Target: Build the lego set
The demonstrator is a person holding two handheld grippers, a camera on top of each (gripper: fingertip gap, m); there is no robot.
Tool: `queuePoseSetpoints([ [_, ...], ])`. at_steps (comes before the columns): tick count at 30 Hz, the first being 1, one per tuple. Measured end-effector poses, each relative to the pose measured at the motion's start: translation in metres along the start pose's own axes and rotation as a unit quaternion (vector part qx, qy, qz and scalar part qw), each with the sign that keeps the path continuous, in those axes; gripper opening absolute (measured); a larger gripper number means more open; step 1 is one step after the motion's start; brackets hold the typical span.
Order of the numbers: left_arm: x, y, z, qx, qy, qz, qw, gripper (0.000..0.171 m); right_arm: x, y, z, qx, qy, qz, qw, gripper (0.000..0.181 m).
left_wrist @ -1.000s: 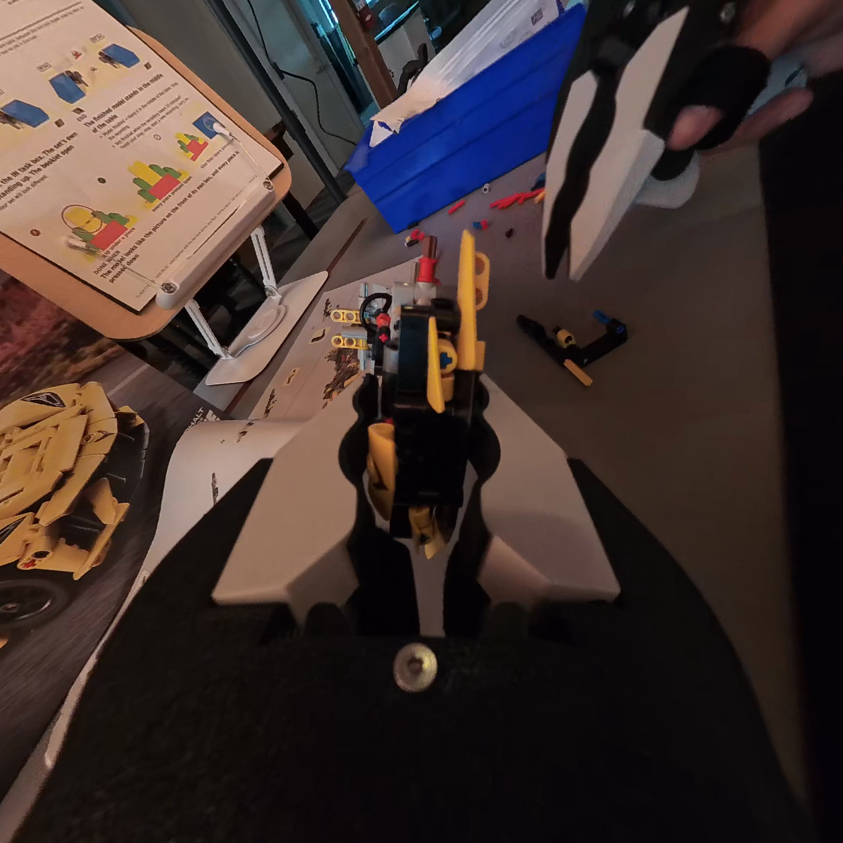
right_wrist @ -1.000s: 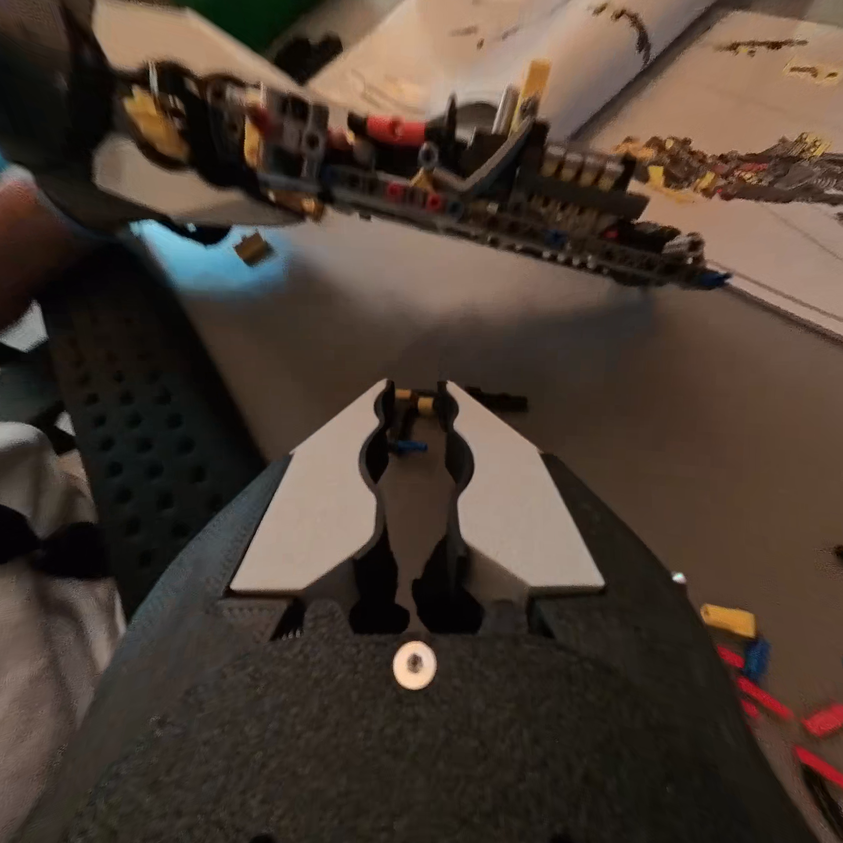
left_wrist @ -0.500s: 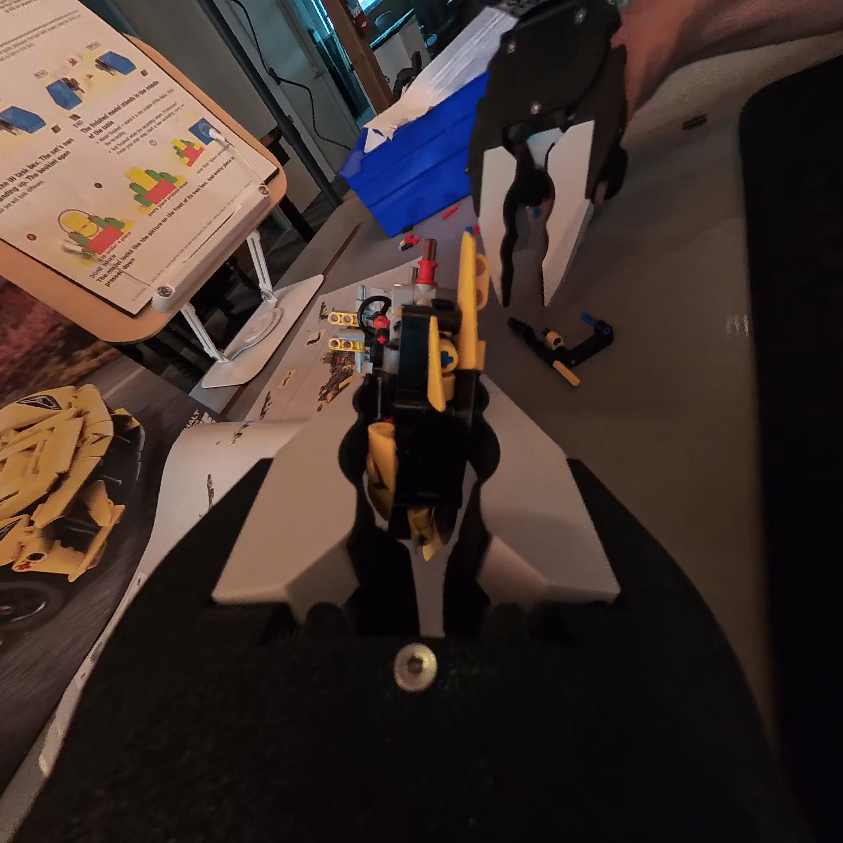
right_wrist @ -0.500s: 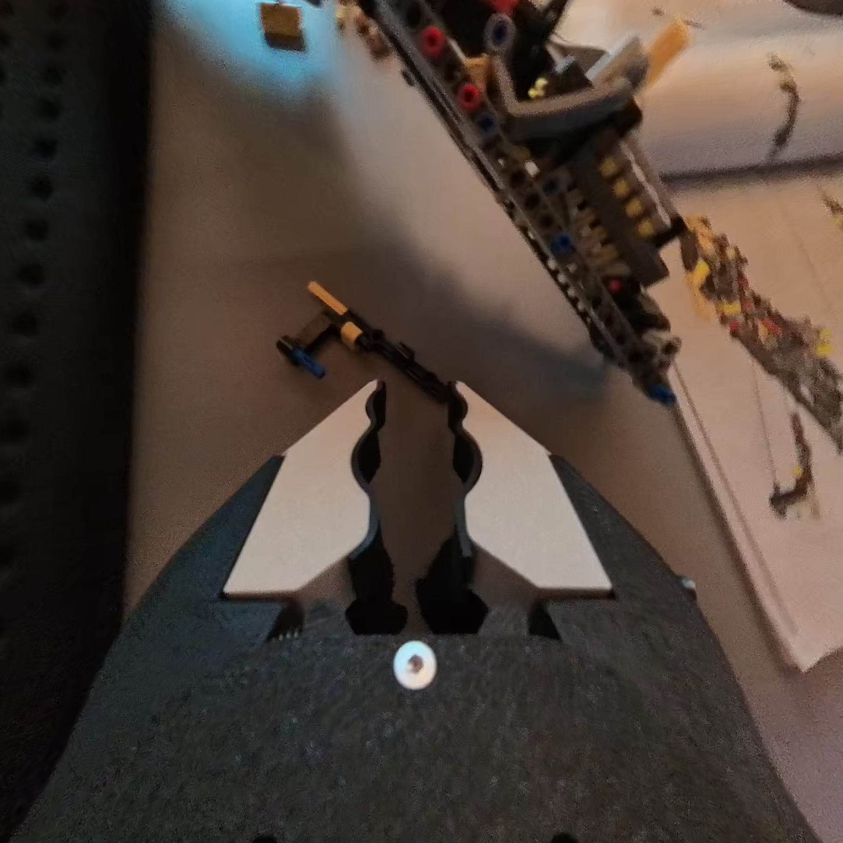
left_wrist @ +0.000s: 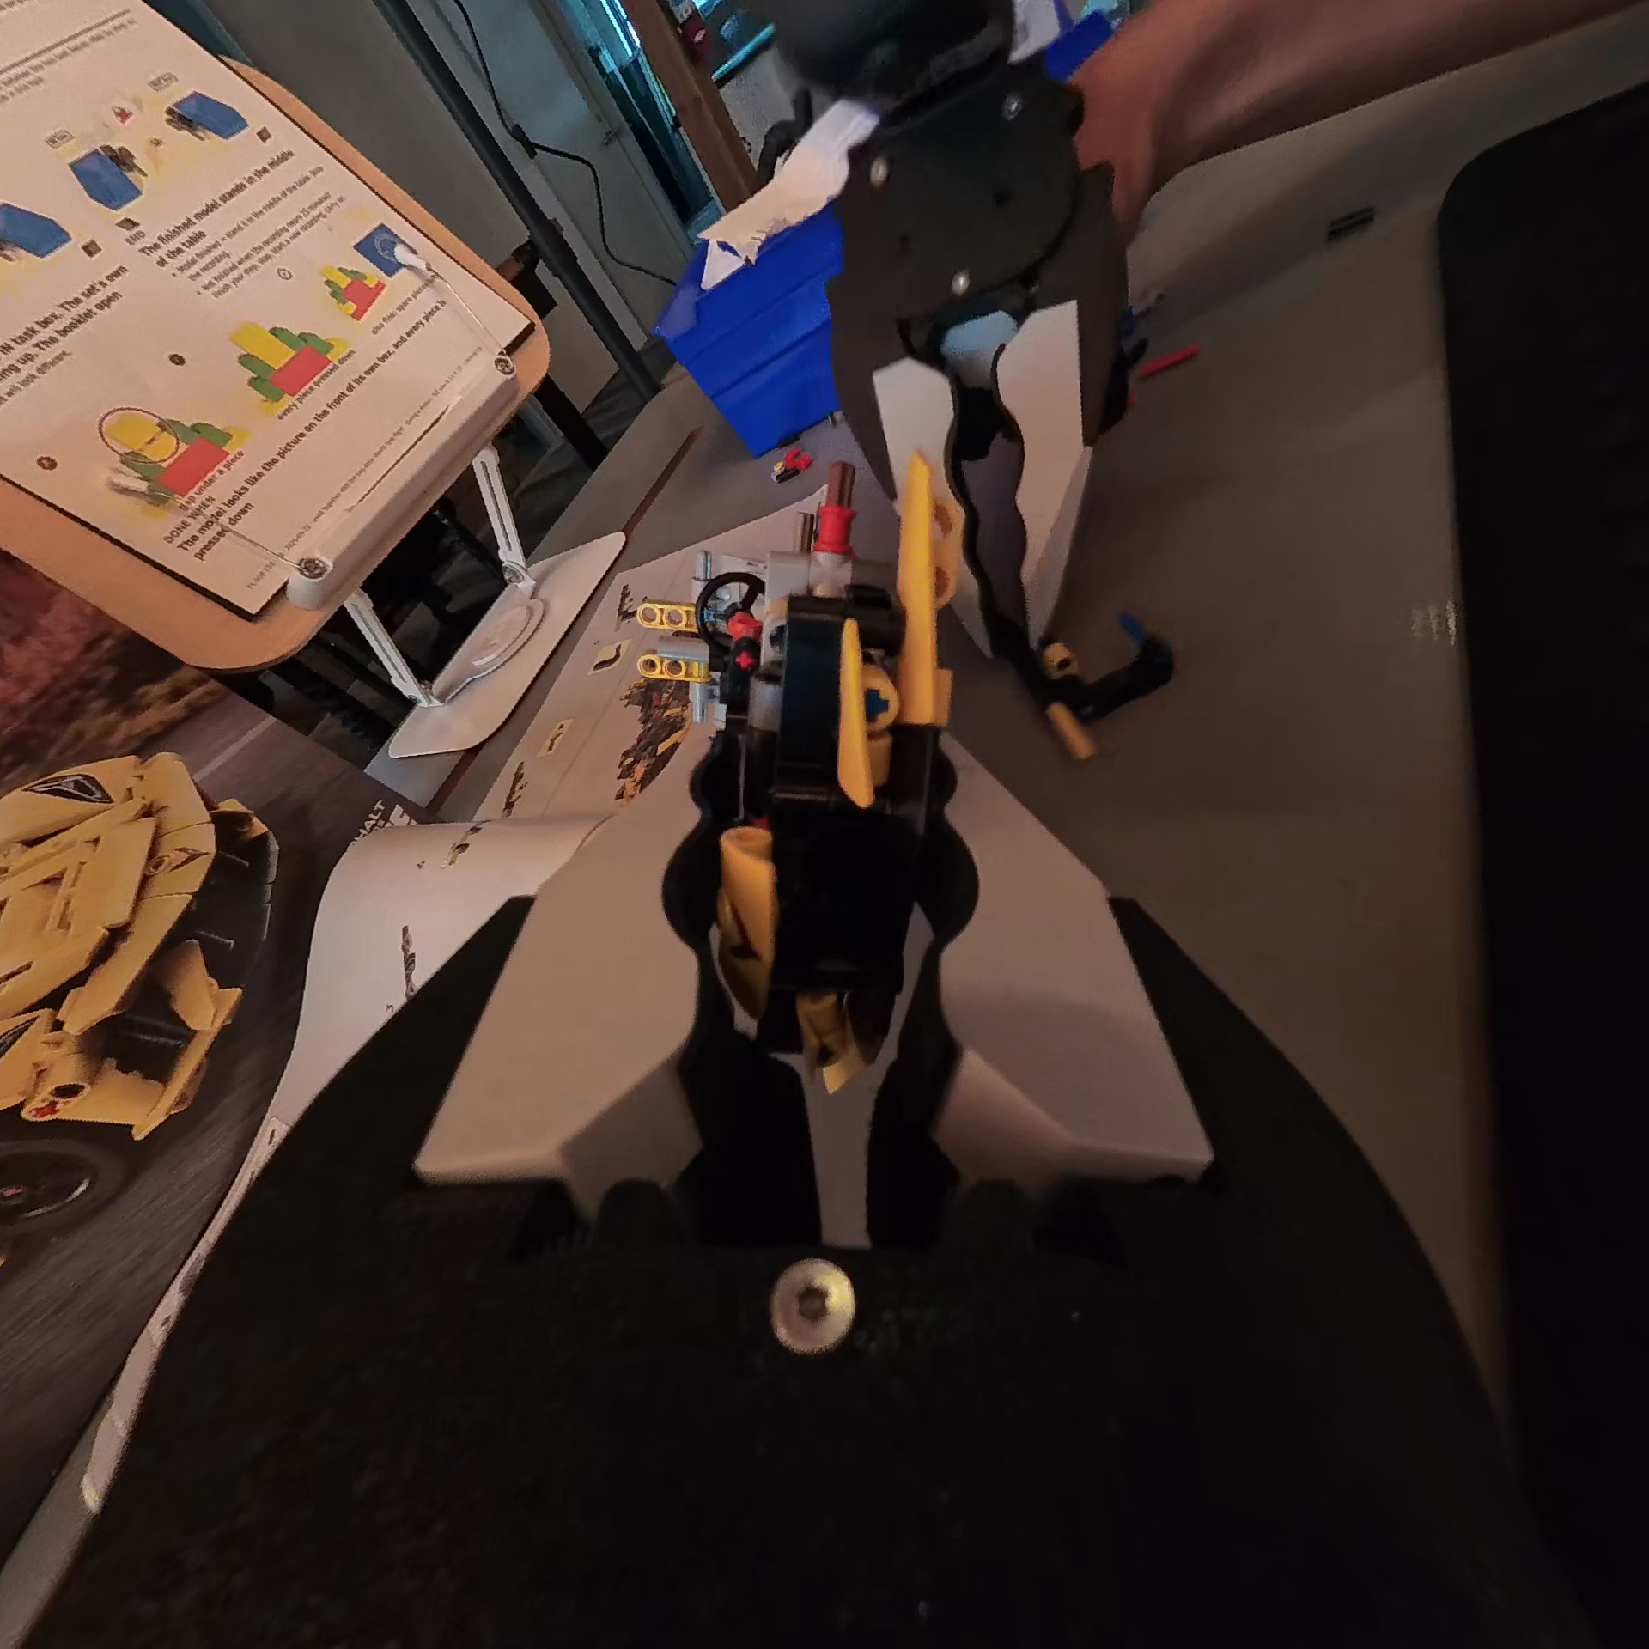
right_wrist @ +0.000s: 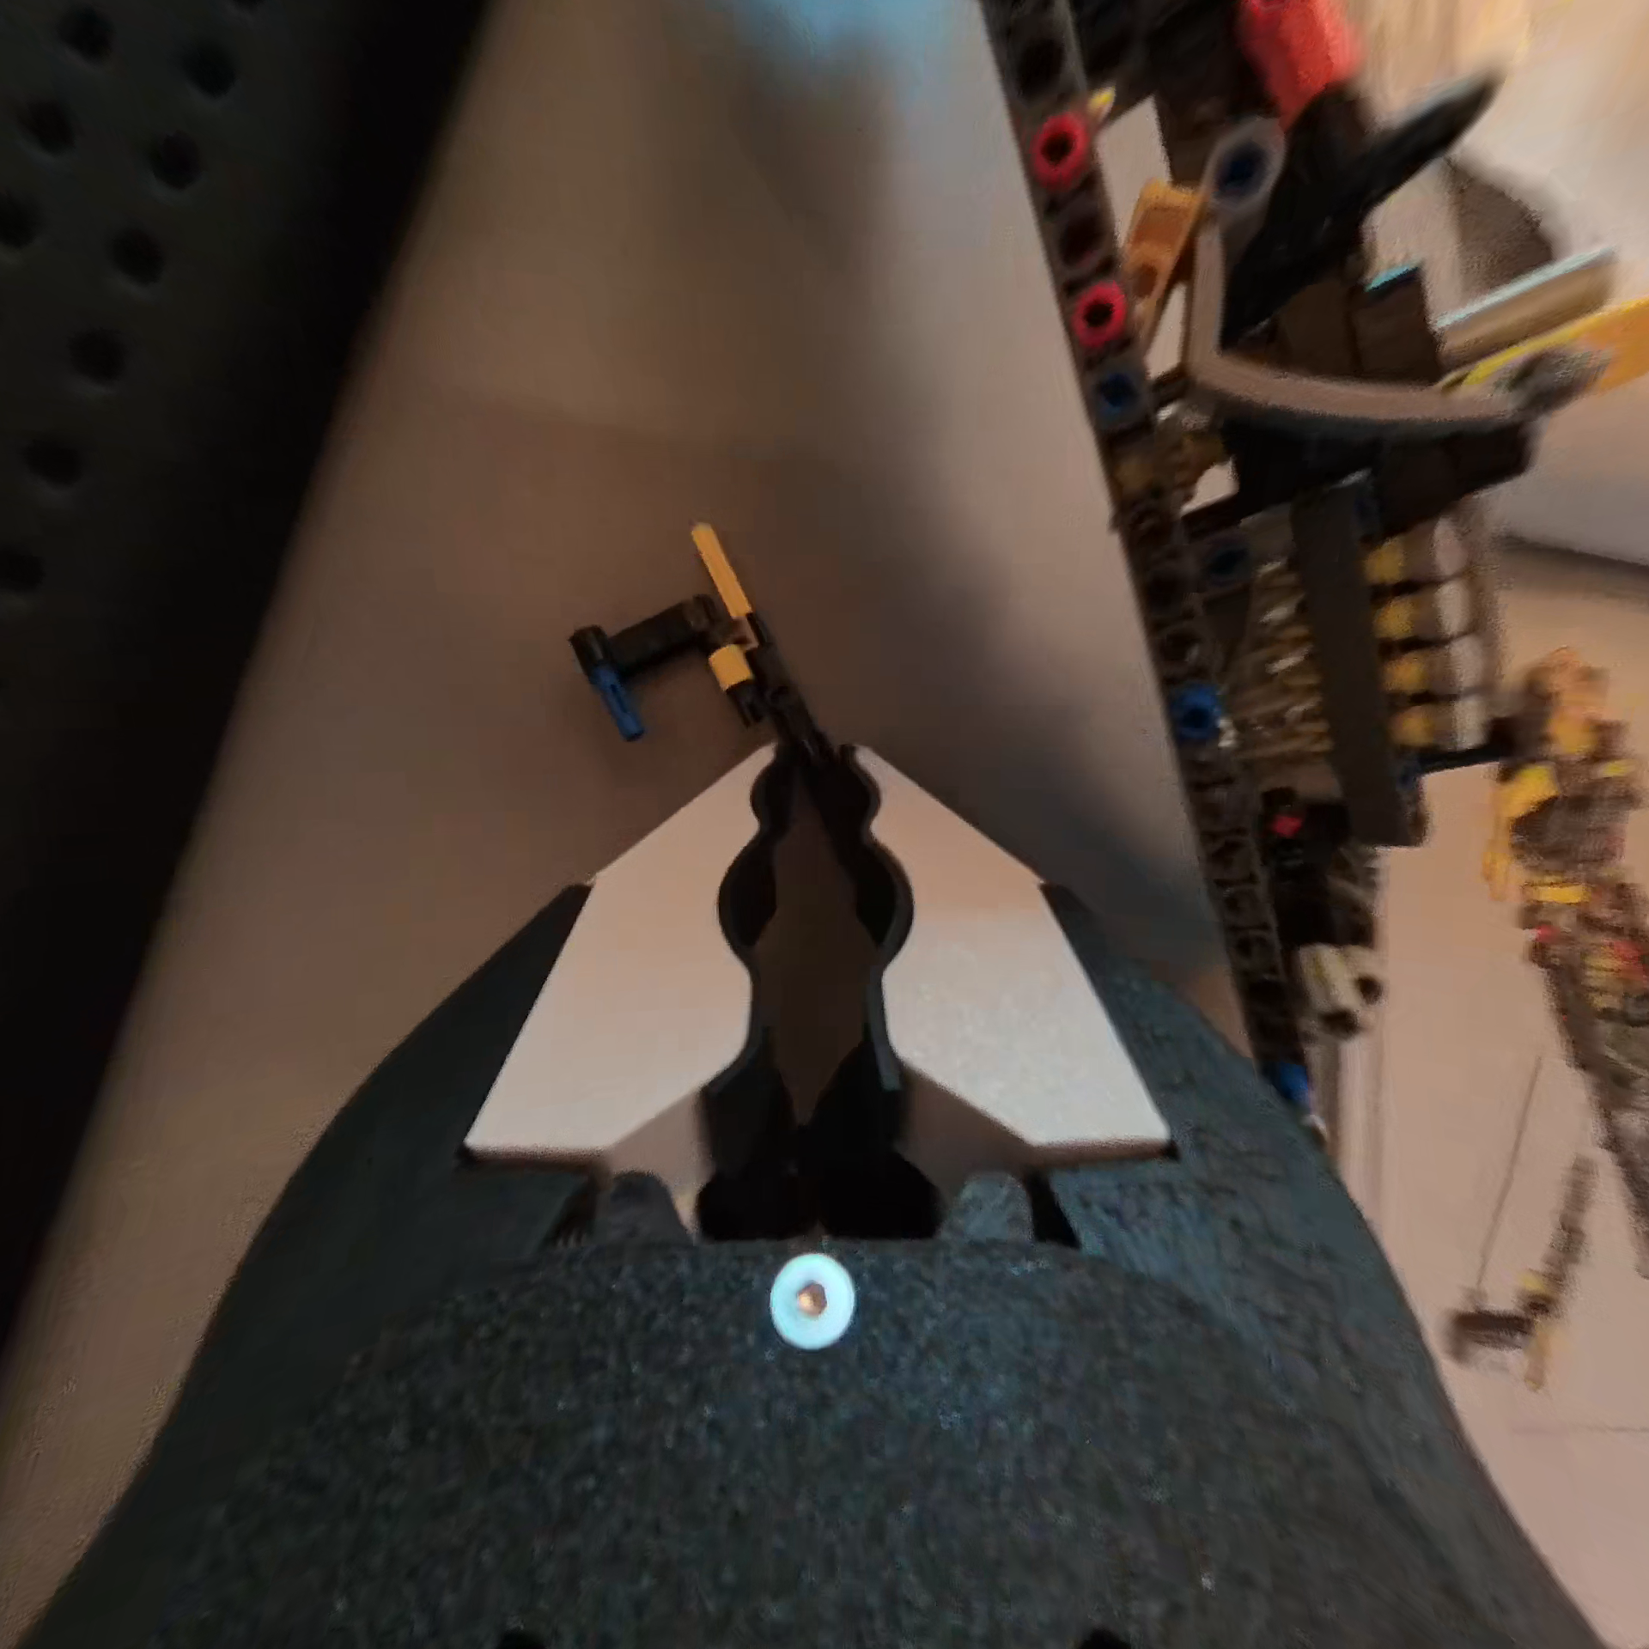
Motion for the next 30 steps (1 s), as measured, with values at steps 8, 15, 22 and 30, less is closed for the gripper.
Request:
queuePoseSetpoints([
  [8,0.005,0.001,0.0,0.001,-0.002,0.005,1.0,0.034,0.059,0.005,-0.095,-0.237,-0.087,-0.057,0.966,0.007],
  [15,0.01,0.009,0.003,0.019,-0.022,0.038,0.999,0.034,0.065,0.014,-0.106,-0.333,-0.233,-0.053,0.912,0.007],
  [22,0.015,0.014,0.006,0.029,-0.032,0.054,0.998,0.034,0.064,0.01,-0.099,-0.322,-0.272,-0.03,0.906,0.007],
  [30,0.018,0.02,0.008,0.04,-0.043,0.08,0.995,0.034,0.067,0.0,-0.101,-0.327,-0.288,-0.034,0.9,0.007],
])
Point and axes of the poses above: each gripper's, where its closed fingertips meet, z out along the fingers, x out of its top, y = z × x across the jaws, the point moved 2 cm from there along -z, back along the fingers, and after that the axes turned 9 degrees about -y, right-handed, at the moved point
